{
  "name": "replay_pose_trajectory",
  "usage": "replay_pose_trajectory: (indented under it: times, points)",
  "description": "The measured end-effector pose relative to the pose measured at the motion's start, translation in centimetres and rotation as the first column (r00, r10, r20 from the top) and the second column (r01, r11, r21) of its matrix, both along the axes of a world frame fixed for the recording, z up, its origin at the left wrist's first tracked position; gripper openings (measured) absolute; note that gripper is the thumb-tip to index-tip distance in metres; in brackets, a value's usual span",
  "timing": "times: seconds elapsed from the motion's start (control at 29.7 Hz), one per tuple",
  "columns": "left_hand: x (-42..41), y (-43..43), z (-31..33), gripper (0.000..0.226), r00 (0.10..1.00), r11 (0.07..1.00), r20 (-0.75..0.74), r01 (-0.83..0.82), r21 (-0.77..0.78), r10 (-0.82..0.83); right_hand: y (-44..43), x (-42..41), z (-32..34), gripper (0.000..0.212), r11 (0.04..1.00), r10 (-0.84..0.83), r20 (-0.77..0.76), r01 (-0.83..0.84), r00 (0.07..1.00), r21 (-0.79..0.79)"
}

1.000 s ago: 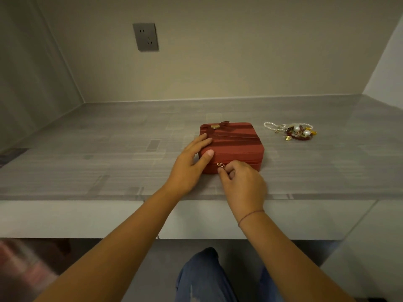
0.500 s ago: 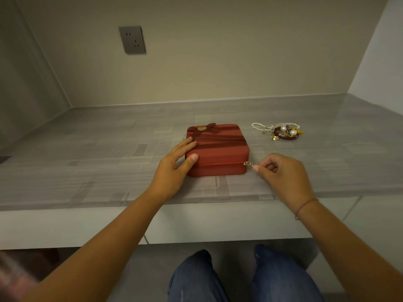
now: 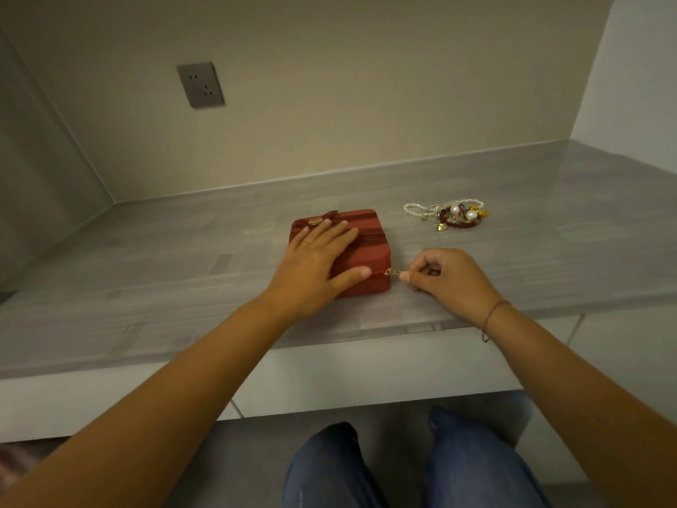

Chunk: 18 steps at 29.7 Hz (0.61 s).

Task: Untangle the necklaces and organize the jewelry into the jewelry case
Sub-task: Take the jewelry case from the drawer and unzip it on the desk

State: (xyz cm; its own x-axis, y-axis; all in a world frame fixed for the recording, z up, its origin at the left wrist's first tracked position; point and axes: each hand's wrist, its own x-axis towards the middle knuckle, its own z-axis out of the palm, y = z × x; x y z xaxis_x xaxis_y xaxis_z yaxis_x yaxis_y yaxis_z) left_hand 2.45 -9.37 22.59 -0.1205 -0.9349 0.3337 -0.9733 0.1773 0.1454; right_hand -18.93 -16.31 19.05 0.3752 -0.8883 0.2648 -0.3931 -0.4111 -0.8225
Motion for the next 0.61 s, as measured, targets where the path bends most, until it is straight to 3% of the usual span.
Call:
replay_pose_trajectory:
  times: [0.13,0.3,0.51,0.61]
  points:
    - [-0.9,-0.8,-1.1,0.072,0.979,0.998,0.204,-0.016,-0.063,0.028,-0.6,0.1,0.4,0.014,0.999,-0.003,-0.059,0.0,0.998,-0.052]
    - [-1.0,-0.9,-1.2,0.083,0.975,0.997,0.218,-0.021,-0.076,0.037,-2.4,-0.2,0.4,0.014,0.991,-0.057,-0.122,0.041,0.991,-0.128]
    - [-1.0,-0.9,-1.1,0.077,0.971,0.996,0.233,-0.037,-0.087,0.056,-6.0,1.6,1.6,0.014,0.988,-0.084,-0.242,0.048,0.967,-0.149]
    - [-1.2,-0.8,-1.1,0.073,0.971,0.995,0.229,-0.043,-0.09,0.063,-7.9,2.3,1.9,0.017,0.993,-0.065,-0.232,0.04,0.971,-0.111]
